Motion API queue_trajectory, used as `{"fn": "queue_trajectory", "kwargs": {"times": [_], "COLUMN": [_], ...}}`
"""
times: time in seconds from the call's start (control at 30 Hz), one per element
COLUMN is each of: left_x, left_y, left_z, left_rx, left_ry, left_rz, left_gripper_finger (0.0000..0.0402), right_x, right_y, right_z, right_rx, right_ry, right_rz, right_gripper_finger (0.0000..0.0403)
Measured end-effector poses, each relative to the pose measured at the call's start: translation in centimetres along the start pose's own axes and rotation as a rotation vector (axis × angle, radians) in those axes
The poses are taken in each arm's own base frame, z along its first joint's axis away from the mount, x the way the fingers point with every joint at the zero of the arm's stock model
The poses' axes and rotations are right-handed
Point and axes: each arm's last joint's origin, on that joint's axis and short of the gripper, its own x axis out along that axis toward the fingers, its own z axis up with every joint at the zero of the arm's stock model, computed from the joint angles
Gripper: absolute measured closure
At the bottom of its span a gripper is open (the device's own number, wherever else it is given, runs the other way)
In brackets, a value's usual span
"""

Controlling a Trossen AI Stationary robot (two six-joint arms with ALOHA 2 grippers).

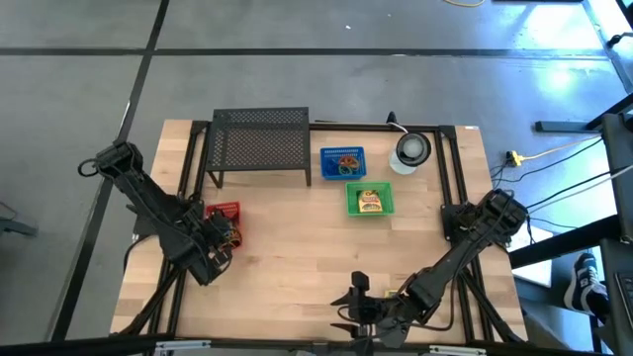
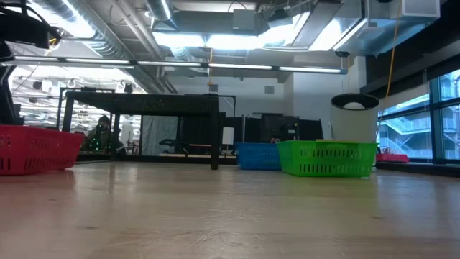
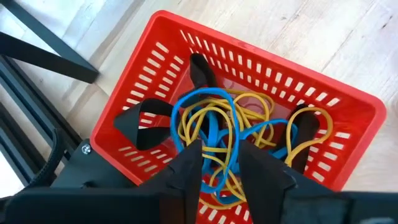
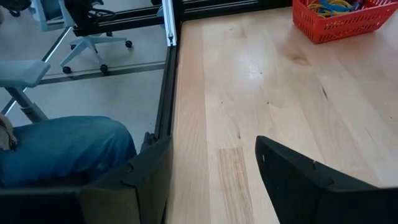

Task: Pick & Place Office Desk Supplies
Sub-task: Put the crayon box into the green basket

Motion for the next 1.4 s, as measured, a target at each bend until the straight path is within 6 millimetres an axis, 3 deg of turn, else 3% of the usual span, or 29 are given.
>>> {"fn": "queue_trajectory", "kwargs": {"times": [0.2,0.47,0.73,0.9,1.13,1.27,1.4], "left_x": [0.2,-1.7,-5.3,-6.4,-6.6,-6.7,-6.8], "left_y": [0.3,1.7,1.1,0.9,0.1,-0.4,-0.9], "left_z": [0.4,2.2,4.7,5.7,6.1,6.2,6.4], "left_rx": [-0.01,-0.041,-0.044,-0.055,-0.024,-0.011,0.012], "left_ry": [0.009,0.059,-0.176,-0.351,-0.483,-0.526,-0.557], "left_rz": [0.04,0.192,0.092,0.058,0.014,-0.016,-0.04], "left_gripper_finger": [0.0277,0.0272,0.0272,0.0272,0.0272,0.0272,0.0272], "right_x": [0.2,0.2,-0.3,-0.8,-1.2,-1.8,-2.2], "right_y": [-0.6,-1.6,-1.7,-1.6,-3.1,-4.5,-5.1], "right_z": [-0.4,-1.8,-2.9,-3.5,-4.3,-4.9,-5.1], "right_rx": [0.104,0.512,0.883,1.045,1.102,1.123,1.123], "right_ry": [0.051,0.312,0.672,0.887,0.902,0.838,0.779], "right_rz": [-0.034,-0.048,-0.053,-0.105,-0.334,-0.567,-0.677], "right_gripper_finger": [0.0174,0.0174,0.0174,0.0174,0.0174,0.0174,0.0174]}}
